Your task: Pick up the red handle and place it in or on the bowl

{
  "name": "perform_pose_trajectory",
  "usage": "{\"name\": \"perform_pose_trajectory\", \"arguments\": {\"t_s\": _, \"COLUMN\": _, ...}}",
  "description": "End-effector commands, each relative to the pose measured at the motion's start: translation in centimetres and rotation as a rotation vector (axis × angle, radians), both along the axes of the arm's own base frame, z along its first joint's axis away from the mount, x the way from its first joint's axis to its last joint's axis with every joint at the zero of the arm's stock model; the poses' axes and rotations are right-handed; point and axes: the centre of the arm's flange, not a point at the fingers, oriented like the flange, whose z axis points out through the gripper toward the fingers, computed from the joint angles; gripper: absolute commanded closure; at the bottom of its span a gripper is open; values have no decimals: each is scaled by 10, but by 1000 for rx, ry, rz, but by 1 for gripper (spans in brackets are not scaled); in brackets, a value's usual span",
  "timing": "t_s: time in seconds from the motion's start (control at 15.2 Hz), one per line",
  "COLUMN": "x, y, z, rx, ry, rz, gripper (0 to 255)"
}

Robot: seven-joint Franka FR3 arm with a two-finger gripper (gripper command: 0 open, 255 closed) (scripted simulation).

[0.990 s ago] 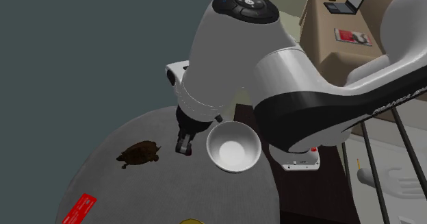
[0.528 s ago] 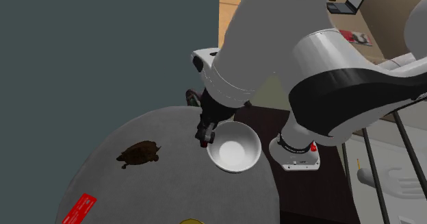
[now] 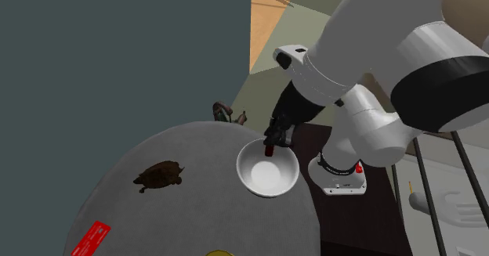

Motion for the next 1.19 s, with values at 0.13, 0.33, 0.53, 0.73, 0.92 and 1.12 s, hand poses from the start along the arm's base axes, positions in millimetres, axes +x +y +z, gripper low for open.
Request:
{"name": "perform_pose_trajectory", "arguments": {"t_s": 0.13, "x": -4, "y": -3, "z": -19, "rx": 0, "ry": 1, "rz": 0, "gripper": 255}}
{"name": "perform_pose_trajectory", "arguments": {"t_s": 0.33, "x": -4, "y": -3, "z": -35, "rx": 0, "ry": 1, "rz": 0, "gripper": 255}}
{"name": "perform_pose_trajectory", "arguments": {"t_s": 0.53, "x": -4, "y": -3, "z": -51, "rx": 0, "ry": 1, "rz": 0, "gripper": 255}}
{"name": "perform_pose_trajectory", "arguments": {"t_s": 0.73, "x": -4, "y": -3, "z": -67, "rx": 0, "ry": 1, "rz": 0, "gripper": 255}}
{"name": "perform_pose_trajectory", "arguments": {"t_s": 0.92, "x": -4, "y": -3, "z": -71, "rx": 0, "ry": 1, "rz": 0, "gripper": 255}}
{"name": "perform_pose_trajectory", "arguments": {"t_s": 1.12, "x": -4, "y": -3, "z": -71, "rx": 0, "ry": 1, "rz": 0, "gripper": 255}}
